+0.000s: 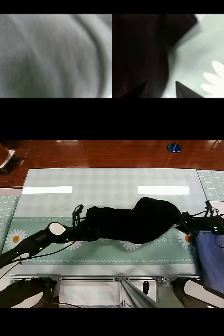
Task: Fold the shirts.
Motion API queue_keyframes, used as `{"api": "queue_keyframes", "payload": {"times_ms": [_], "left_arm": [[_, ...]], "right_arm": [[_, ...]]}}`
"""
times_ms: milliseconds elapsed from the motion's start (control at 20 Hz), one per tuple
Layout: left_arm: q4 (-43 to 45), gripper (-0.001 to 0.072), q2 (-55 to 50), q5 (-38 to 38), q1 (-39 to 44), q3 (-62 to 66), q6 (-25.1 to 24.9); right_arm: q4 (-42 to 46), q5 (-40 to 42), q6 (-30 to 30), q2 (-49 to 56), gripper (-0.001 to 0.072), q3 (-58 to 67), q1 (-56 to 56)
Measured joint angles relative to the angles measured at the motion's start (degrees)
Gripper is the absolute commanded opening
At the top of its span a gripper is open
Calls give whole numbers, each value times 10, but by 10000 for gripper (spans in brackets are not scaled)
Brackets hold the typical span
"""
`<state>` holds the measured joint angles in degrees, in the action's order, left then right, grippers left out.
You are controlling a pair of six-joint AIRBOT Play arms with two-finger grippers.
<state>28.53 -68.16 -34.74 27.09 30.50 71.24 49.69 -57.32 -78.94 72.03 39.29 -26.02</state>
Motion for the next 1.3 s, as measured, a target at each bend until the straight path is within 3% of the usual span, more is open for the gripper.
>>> {"api": "queue_keyframes", "payload": {"times_ms": [100,150,200,250,500,850,1100,1300], "left_arm": [[0,17,8,-6,-16,6,-1],[0,17,13,-11,-24,9,-1],[0,17,19,-13,-31,14,-2],[0,17,24,-15,-40,21,-4],[1,17,70,-50,-122,106,-14],[7,16,148,-144,-262,370,-18],[110,16,207,-268,-324,568,6],[191,16,282,-301,-340,650,22]], "right_arm": [[-16,20,3,38,347,12,24],[-24,22,3,56,250,23,38],[-26,25,4,71,46,33,51],[-23,31,5,83,25,47,65],[-33,-7,19,78,24,191,111],[-29,-68,14,-65,24,550,125],[4,-145,13,-205,24,687,126],[29,-179,5,-300,24,713,126]]}}
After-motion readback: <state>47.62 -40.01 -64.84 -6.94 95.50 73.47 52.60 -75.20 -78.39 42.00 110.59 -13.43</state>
